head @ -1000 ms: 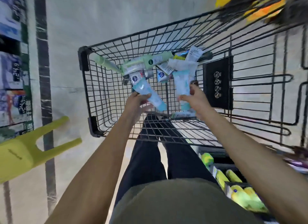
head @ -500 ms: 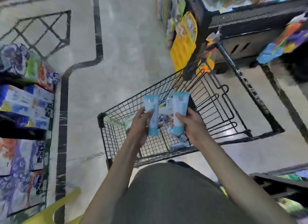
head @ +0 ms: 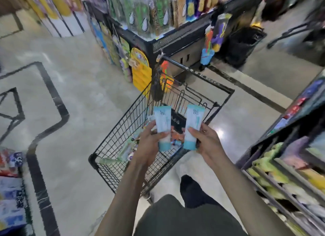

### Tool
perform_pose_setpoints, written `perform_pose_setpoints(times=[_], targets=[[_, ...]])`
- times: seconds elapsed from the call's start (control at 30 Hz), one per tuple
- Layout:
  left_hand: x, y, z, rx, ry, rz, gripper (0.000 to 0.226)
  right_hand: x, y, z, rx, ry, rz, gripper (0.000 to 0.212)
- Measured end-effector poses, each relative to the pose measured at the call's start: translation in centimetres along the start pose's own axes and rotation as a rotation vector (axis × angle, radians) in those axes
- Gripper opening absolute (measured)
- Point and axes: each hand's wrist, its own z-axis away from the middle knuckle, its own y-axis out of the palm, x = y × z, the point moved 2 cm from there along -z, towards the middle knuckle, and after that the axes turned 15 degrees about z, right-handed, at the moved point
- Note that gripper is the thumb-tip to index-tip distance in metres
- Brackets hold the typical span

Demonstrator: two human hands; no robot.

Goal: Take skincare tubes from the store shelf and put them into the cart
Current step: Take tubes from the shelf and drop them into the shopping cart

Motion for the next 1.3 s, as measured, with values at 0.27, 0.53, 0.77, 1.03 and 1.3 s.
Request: perform_pose_setpoints(times=[0.27, 0.53, 0.77, 1.03, 1.3], targets=[[5.4, 6.2, 4.8, 0.238, -0.100, -0.028, 0.042, -2.5, -7.3, 9.9, -0.260, -0.042, -0.063, 0.043], [12.0, 14.5, 9.2, 0.459, -0.181, -0.198, 0.048, -3.4, -16.3, 19.6, -0.488, -0.122, -0.165, 0.037], [19.9, 23.4, 15.4, 0.618, -0.192, -0.286, 0.056, -5.0, -24.8, 29.6, -0.679, -0.160, -0.241, 0.030], [29.1, 31.8, 23.9, 0.789, -0.220, -0.298, 0.057, -8.2, -34.4, 41.3, -0.837, -0.175, -0.252, 0.038], [35.2, 37.9, 30.3, 0.843, -0.223, -0.322, 0.056, -10.2, -41.2, 49.1, -0.919, -0.201, -0.267, 0.037]])
